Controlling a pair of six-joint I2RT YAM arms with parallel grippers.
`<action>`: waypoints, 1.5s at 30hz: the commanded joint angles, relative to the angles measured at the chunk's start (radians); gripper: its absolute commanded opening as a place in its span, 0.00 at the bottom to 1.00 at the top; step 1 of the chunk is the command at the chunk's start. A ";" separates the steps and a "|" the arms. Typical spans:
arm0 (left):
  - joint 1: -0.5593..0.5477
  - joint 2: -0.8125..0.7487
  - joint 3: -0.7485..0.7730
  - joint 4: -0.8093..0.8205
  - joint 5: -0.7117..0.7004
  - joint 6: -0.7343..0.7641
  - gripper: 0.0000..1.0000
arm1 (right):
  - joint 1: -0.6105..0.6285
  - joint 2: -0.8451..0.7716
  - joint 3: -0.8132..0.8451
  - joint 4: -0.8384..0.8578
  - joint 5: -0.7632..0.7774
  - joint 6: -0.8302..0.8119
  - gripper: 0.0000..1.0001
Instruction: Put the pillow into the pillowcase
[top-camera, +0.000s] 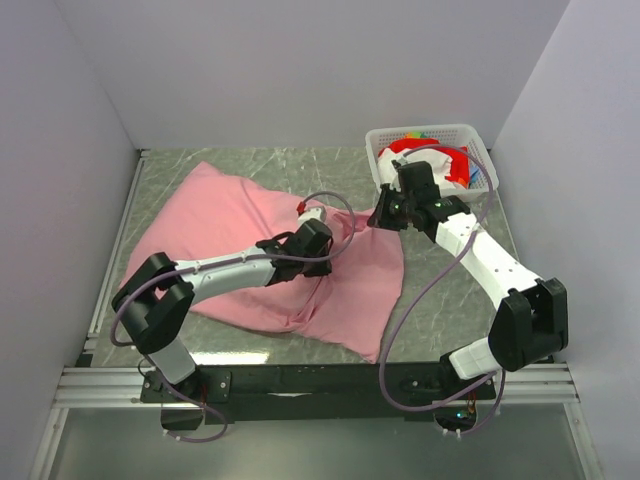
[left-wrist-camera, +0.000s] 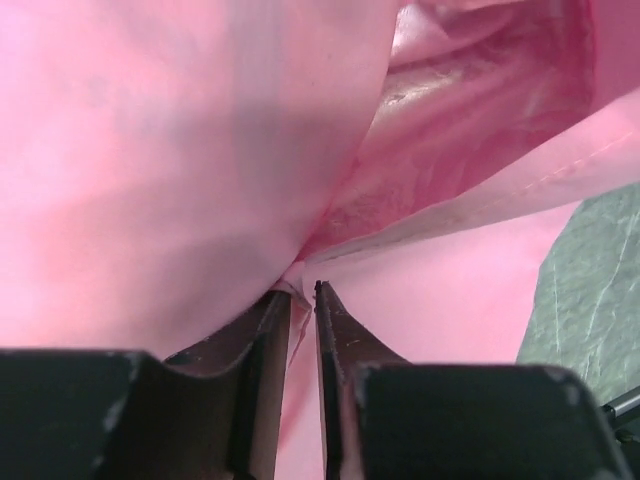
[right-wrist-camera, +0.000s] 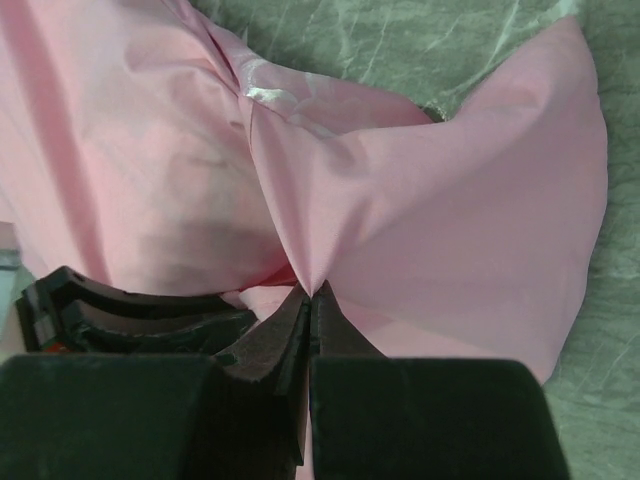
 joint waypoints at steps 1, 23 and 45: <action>0.007 -0.076 0.022 0.020 -0.026 0.050 0.22 | -0.014 -0.050 0.001 -0.009 0.005 -0.022 0.00; 0.026 0.073 0.098 0.311 0.294 0.305 0.58 | -0.019 -0.054 0.011 -0.022 -0.015 -0.025 0.00; -0.011 -0.102 0.010 0.333 0.094 0.367 0.82 | -0.018 -0.041 0.027 -0.039 0.001 -0.030 0.00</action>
